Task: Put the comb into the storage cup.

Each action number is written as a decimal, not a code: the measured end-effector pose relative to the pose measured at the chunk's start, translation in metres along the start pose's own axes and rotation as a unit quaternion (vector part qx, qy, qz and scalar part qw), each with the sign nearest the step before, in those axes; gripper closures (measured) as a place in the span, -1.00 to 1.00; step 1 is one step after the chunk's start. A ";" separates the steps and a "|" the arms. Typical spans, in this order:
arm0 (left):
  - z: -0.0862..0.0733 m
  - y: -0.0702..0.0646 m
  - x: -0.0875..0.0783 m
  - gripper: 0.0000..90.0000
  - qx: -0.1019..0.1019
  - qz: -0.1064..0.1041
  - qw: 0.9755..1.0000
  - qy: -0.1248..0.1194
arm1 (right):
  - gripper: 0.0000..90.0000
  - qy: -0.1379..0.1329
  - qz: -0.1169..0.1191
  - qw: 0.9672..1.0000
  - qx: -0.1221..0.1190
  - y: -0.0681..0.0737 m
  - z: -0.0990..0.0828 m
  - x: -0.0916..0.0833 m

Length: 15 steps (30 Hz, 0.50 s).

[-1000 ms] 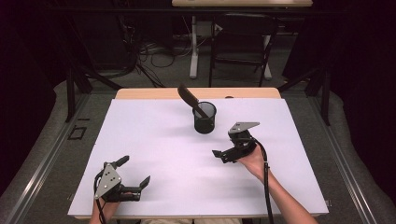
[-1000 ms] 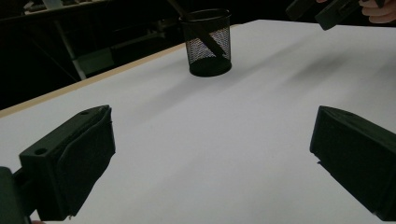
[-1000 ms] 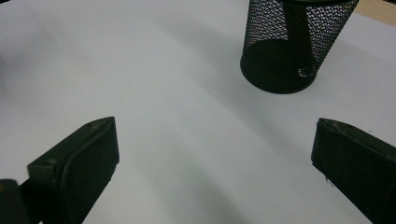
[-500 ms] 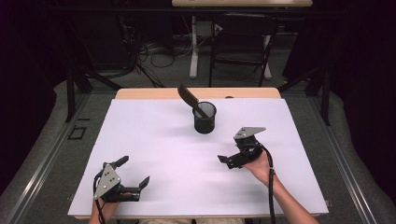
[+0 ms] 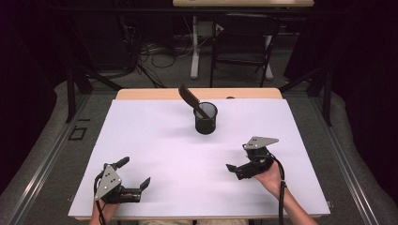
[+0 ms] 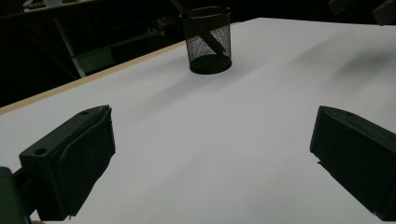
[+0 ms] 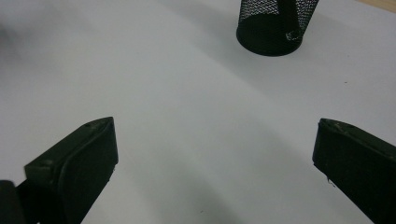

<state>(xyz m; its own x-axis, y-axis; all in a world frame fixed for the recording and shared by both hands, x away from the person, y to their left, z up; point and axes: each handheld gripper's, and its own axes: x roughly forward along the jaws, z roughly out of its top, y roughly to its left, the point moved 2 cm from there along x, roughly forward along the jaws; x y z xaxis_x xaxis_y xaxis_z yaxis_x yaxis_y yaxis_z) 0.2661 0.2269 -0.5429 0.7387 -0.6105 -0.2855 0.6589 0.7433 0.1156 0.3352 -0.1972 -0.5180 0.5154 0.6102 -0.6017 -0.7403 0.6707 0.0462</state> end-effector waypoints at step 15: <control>-0.001 -0.001 0.001 -1.00 0.000 0.000 1.000 0.003 | -1.00 -0.016 -0.011 1.000 -0.019 0.012 -0.020 -0.018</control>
<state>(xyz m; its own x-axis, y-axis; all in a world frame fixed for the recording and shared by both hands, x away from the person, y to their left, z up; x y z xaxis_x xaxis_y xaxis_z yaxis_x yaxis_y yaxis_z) 0.2662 0.2262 -0.5439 0.7381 -0.6083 -0.2918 0.6584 0.7438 0.1150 0.3090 -0.2083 -0.5225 0.5444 0.6089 -0.5770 -0.7441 0.6681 0.0029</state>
